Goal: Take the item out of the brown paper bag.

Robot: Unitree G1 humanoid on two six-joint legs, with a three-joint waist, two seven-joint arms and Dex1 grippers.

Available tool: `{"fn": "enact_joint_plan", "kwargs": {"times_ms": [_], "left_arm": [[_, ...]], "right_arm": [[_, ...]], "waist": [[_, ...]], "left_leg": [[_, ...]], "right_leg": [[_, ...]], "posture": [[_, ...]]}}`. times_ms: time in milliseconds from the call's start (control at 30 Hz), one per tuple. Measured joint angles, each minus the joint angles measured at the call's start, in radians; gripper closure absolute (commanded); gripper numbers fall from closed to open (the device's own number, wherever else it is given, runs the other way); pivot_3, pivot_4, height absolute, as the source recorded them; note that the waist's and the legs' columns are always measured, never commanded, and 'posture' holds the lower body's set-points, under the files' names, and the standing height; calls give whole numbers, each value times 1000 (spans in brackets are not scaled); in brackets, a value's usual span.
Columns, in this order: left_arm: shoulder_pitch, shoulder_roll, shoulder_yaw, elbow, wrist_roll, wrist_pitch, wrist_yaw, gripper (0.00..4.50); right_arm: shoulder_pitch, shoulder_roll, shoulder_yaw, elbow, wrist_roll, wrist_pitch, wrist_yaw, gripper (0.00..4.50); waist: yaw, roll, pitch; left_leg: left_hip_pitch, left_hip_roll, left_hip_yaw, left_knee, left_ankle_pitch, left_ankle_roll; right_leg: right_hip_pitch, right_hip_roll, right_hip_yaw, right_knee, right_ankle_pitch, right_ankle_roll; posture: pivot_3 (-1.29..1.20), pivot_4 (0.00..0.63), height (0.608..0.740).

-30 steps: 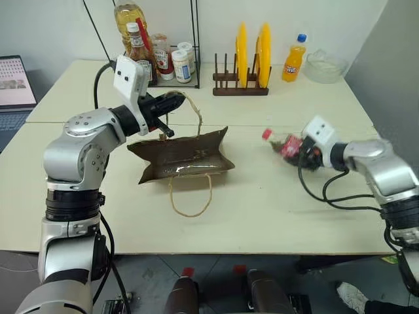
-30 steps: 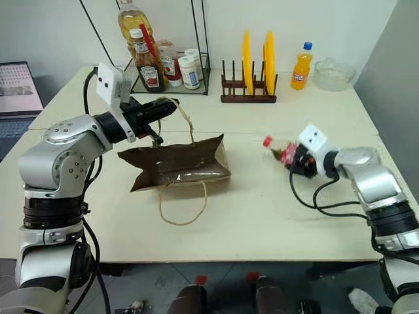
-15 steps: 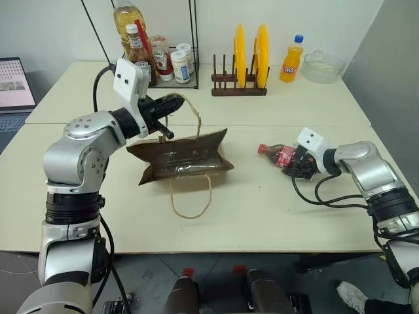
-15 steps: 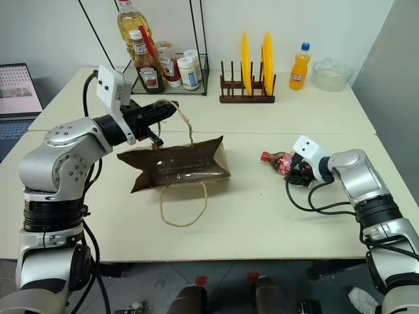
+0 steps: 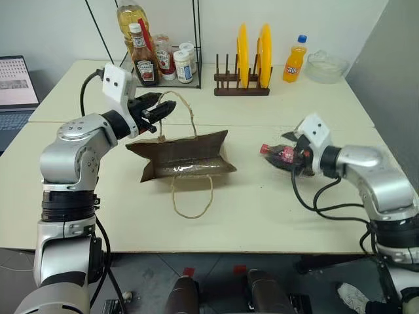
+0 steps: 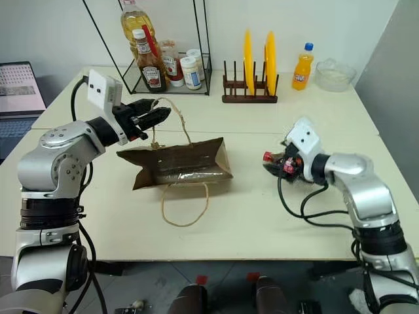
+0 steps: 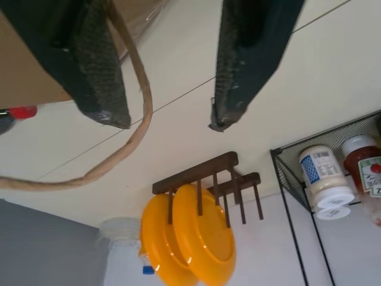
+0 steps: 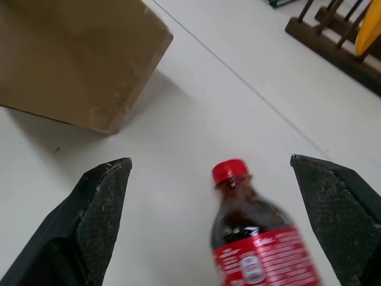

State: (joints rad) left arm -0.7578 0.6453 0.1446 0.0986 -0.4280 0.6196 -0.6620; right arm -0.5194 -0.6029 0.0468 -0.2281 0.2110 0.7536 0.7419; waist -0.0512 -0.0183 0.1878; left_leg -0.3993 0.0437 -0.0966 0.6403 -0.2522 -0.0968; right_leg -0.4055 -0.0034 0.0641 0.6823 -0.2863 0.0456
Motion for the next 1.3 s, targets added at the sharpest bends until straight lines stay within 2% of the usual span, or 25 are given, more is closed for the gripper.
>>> {"fn": "enact_joint_plan", "kwargs": {"times_ms": [133,333,667,733,833,1100,1200,1300], "left_arm": [[0,17,14,28,18,-16,20,10],[40,46,74,8,24,-15,66,10],[154,60,175,-44,41,-8,170,10],[212,60,214,-116,24,6,177,10],[384,54,264,-270,9,15,190,10],[753,-146,382,-510,-4,16,328,10],[865,-218,357,-598,10,5,367,10],[957,-288,250,-669,42,3,399,10]], "right_arm": [[51,68,-24,-64,6,3,-94,0],[111,112,-21,-85,6,-10,-158,0],[110,158,15,-38,-2,-70,-196,0],[113,169,16,-38,-2,-82,-204,0],[162,197,4,-75,0,-97,-241,0],[366,277,-24,-227,-2,-138,-356,0],[427,311,-26,-250,-19,-145,-411,0],[478,341,-23,-271,-36,-145,-457,0]], "waist": [[-3,0,0],[-4,0,0],[-5,0,0],[-6,0,0],[-8,0,0],[3,-2,-2],[4,-2,-2],[5,-2,-2]], "left_leg": [[0,0,0,0,0,0],[1,0,0,0,0,0],[0,0,0,0,0,0],[1,1,0,0,0,0],[1,1,1,-2,0,0],[2,1,1,0,0,0],[2,1,1,0,0,0],[2,1,1,0,0,0]], "right_leg": [[0,0,0,1,0,0],[0,0,0,1,0,0],[0,0,0,1,0,0],[0,0,0,1,0,0],[0,0,1,0,0,0],[1,0,2,0,0,0],[1,0,2,0,0,1],[1,0,3,0,0,1]], "posture": [[0,150,740],[0,150,740],[0,150,740],[0,150,740],[0,150,740],[0,150,740],[0,150,740],[0,150,740]]}}
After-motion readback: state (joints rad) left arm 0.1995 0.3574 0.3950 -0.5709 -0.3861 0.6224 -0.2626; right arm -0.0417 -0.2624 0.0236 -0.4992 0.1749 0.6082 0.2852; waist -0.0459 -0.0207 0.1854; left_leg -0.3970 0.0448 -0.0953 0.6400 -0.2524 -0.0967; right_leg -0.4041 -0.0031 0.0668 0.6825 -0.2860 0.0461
